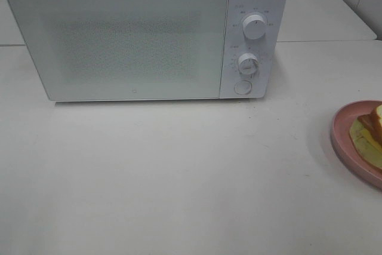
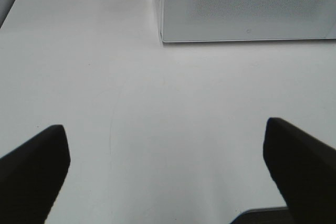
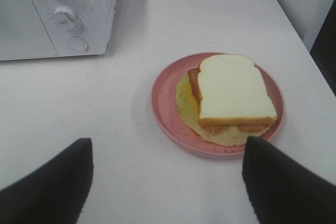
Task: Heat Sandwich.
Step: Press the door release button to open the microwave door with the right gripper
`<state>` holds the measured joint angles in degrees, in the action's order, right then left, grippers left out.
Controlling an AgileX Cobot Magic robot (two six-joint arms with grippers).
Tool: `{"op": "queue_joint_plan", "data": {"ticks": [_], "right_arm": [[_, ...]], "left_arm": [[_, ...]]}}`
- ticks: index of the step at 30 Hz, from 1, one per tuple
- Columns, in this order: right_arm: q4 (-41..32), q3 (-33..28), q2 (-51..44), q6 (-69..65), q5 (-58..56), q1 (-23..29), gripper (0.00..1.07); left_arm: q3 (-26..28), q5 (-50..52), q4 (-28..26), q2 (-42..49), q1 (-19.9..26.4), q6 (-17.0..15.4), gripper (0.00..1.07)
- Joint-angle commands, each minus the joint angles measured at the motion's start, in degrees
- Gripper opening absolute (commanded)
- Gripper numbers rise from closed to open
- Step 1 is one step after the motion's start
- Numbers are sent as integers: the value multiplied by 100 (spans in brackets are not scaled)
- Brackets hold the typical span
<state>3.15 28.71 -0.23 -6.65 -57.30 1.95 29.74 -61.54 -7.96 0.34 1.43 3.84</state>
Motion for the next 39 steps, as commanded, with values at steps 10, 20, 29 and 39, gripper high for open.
{"op": "queue_joint_plan", "data": {"ticks": [10,20,29,39], "right_arm": [[29,-6,-160,-46,17,23,76],[29,223,-160,-46,264,23,76],[29,355,435,-46,756,23,76],[29,355,1513,-46,1639,23,76]], "left_arm": [[-11,17,6,29,17,-34,95],[-11,17,6,29,17,-34,95],[-11,17,6,29,17,-34,95],[-11,17,6,29,17,-34,95]]}}
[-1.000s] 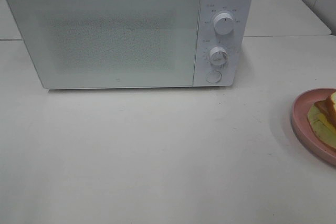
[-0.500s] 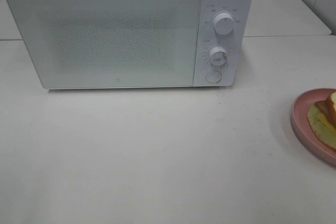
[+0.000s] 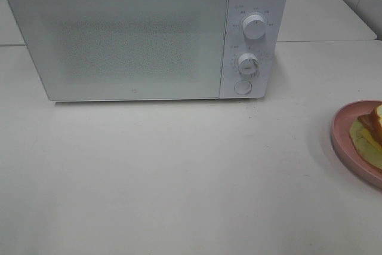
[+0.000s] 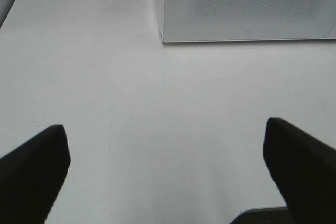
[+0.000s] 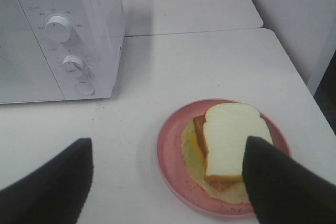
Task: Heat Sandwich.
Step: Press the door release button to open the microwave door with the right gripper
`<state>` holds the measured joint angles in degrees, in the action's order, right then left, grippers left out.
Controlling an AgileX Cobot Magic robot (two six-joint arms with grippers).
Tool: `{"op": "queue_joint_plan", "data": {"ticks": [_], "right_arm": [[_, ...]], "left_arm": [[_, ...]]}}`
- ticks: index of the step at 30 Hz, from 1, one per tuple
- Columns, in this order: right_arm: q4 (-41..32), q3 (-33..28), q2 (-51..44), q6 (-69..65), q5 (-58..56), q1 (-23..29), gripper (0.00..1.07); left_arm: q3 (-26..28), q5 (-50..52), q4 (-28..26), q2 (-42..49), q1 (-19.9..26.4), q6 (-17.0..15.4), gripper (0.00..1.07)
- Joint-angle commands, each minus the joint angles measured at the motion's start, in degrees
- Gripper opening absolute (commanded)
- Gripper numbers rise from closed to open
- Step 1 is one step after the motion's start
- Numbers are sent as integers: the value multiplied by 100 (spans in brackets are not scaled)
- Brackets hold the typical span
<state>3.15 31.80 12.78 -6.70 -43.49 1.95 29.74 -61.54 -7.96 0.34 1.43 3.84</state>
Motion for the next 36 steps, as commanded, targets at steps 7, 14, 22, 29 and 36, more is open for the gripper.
{"op": "queue_joint_plan", "data": {"ticks": [7,14,22,29,36], "right_arm": [[29,46,739,-40,877,23,76],[29,46,1495,-40,1776,23,76],[11,46,2366,-40,2670,23,76],[11,46,3083,-40,3317,23,76],[11,46,3764,-40,4165,23,76]], "left_arm": [[-11,17,6,29,17,-34,95],[-11,17,6,29,17,-34,95],[-11,17,6,29,17,-34,95],[-11,17,6,29,17,-34,95],[-11,17,6,29,17,-34,95]]}}
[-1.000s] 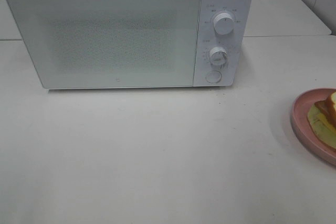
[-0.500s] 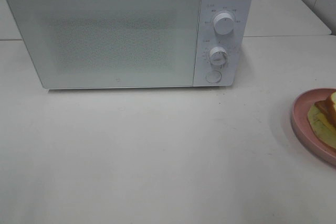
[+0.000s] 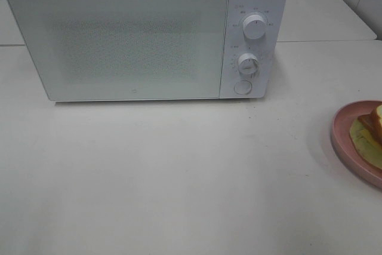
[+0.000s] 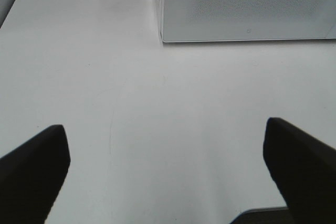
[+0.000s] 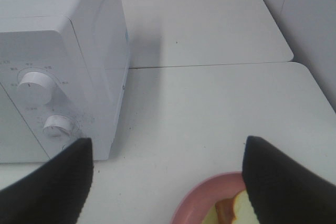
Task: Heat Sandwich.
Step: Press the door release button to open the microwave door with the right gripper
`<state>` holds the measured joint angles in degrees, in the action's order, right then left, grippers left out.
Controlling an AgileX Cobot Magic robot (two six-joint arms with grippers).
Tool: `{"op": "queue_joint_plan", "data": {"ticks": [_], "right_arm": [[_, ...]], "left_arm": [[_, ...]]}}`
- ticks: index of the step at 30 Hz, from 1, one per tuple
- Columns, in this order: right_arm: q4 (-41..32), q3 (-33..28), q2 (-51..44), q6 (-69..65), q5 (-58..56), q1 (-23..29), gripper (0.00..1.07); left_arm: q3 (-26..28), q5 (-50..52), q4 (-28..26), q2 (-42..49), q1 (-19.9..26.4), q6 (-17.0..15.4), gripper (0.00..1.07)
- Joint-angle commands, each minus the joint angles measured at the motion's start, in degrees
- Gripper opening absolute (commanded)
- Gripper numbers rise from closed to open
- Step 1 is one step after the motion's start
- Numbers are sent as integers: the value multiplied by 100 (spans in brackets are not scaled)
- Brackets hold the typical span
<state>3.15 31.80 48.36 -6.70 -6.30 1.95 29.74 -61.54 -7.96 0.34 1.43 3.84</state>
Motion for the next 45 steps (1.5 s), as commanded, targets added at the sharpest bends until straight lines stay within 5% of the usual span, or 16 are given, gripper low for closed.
{"op": "queue_joint_plan", "data": {"ticks": [1,12,23,45], "right_arm": [[11,46,309,-40,590,23,76],[6,-372,1054,46,2303,23,76],[-1364,-1404,1243,957,4125,172,76],[-4429,-1616,2968,2813,6480,3564,76]], "left_arm": [[-11,17,6,29,17,-34,95],[-11,17,6,29,17,-34,95],[-11,17,6,29,17,-29,95],[-11,17,6,29,17,-29,95]]}}
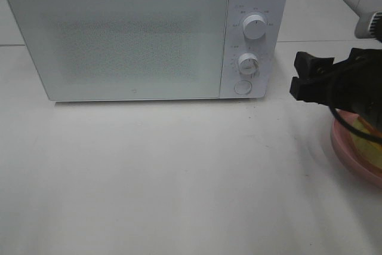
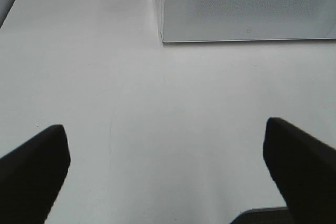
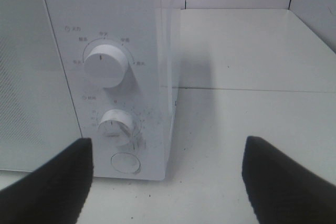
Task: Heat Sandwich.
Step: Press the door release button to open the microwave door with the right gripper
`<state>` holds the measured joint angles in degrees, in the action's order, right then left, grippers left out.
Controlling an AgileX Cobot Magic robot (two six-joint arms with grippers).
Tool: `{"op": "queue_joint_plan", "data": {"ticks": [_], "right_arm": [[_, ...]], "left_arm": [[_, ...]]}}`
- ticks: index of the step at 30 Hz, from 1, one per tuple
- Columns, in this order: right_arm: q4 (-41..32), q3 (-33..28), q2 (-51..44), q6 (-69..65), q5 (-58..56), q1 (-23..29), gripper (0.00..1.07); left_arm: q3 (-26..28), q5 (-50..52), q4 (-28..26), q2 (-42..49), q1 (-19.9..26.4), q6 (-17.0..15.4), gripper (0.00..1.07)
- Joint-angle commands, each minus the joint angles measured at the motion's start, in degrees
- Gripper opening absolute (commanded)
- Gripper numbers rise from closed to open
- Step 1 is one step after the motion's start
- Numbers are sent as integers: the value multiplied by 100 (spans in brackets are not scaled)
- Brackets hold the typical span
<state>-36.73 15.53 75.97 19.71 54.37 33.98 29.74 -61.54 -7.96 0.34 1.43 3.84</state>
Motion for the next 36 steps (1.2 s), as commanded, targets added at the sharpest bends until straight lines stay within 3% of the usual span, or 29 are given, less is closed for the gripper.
{"op": "queue_joint_plan", "data": {"ticks": [1,8,17,30,36], "right_arm": [[-441,11,206,172,413,361,76],[-1478,172,900,235,928,1243,76],[-2034,613,1673,493,922,1822,76],[-2183,693,1862,321,922,1942,76],[-2183,693,1862,-1604,917,1942,76]], "left_arm": [[-11,17,6,29,17,-29,95],[-11,17,6,29,17,-29,95],[-11,17,6,29,17,-29,95],[-11,17,6,29,17,-29,95],[-11,17,6,29,17,-29,95]]}}
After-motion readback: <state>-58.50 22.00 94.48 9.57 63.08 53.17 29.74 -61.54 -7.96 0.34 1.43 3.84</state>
